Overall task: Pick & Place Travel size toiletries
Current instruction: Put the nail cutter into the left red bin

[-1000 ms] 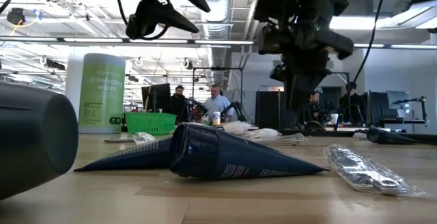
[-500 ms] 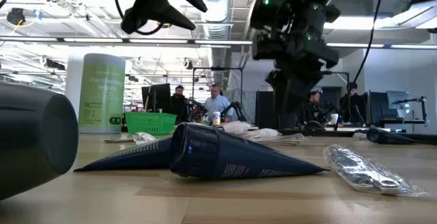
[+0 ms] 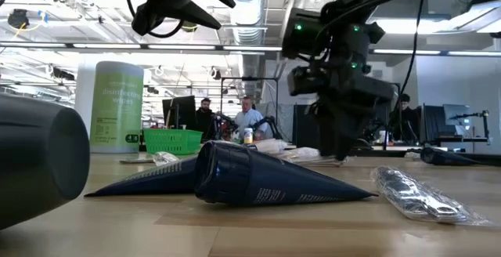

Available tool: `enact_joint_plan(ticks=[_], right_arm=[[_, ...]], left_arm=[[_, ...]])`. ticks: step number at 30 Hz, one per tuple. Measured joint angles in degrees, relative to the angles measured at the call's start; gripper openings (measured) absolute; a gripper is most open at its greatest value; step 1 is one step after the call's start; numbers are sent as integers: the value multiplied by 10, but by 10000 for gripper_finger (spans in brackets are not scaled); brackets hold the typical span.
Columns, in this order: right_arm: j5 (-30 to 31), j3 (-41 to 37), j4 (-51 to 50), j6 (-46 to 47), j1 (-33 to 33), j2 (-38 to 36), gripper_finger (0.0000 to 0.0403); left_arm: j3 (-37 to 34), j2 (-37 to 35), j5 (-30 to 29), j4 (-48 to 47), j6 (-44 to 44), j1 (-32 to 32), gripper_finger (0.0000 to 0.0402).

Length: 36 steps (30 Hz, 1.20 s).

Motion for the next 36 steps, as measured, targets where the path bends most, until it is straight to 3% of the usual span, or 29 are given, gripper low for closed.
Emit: enact_joint_plan(ticks=[10,24,36], right_arm=[[8,6,-3,-2,11,44,232],[-6,2,-11,-3,4,25,67],[2,34,-64,24,4,10,65]], left_arm=[[0,0,-4,4,-2,-3,159],[0,0,-13,5,-1,-3,159],[0,0,-16,9,0,-3,159]])
